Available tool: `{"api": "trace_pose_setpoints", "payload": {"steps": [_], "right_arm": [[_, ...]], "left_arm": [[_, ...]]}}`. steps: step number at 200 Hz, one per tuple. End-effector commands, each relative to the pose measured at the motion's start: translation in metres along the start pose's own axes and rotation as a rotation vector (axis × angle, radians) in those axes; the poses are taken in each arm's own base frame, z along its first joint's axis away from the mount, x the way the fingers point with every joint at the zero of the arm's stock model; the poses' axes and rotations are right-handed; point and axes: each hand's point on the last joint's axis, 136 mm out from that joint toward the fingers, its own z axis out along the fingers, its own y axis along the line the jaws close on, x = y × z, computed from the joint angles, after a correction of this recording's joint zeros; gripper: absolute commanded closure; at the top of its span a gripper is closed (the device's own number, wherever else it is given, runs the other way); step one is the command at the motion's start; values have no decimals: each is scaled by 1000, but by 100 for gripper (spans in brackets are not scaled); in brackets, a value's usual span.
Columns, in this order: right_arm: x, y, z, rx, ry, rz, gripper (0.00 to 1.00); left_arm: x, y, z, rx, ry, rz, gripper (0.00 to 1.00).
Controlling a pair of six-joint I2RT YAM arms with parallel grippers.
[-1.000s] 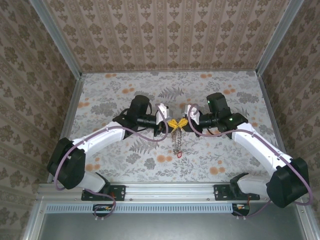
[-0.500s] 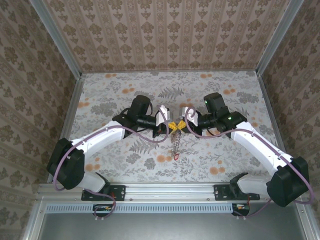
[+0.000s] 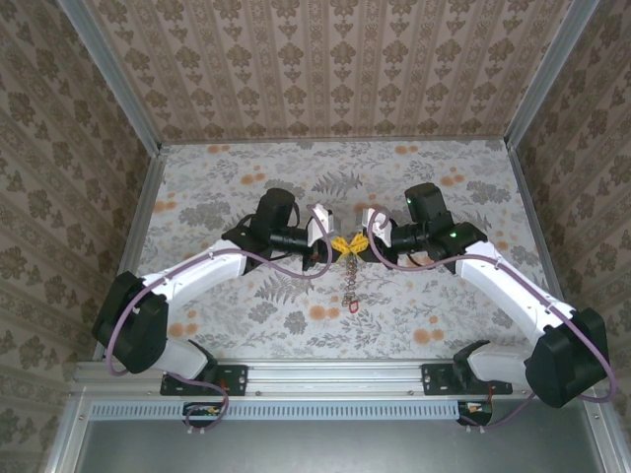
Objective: Put the keys on the keyring
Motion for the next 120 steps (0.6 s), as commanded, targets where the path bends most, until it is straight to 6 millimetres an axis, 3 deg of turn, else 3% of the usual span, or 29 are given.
{"api": "trace_pose_setpoints", "payload": {"steps": [1,56,83,120], "right_arm": [[-1,1,2,-30,-38,25,91],[4,-1,6,-28,-43,38,85],[4,-2,7,-16,-56,45,100],[4,0,5,-11,-65,46,100]], "left_arm": [[-29,-10,-6,38,-111,58,100],[-39,-7,-9,11,-173,84,100],[-34,-4,-11,-34,-164,84,100],[-30,-1,-10,-57,-149,86,100]]}}
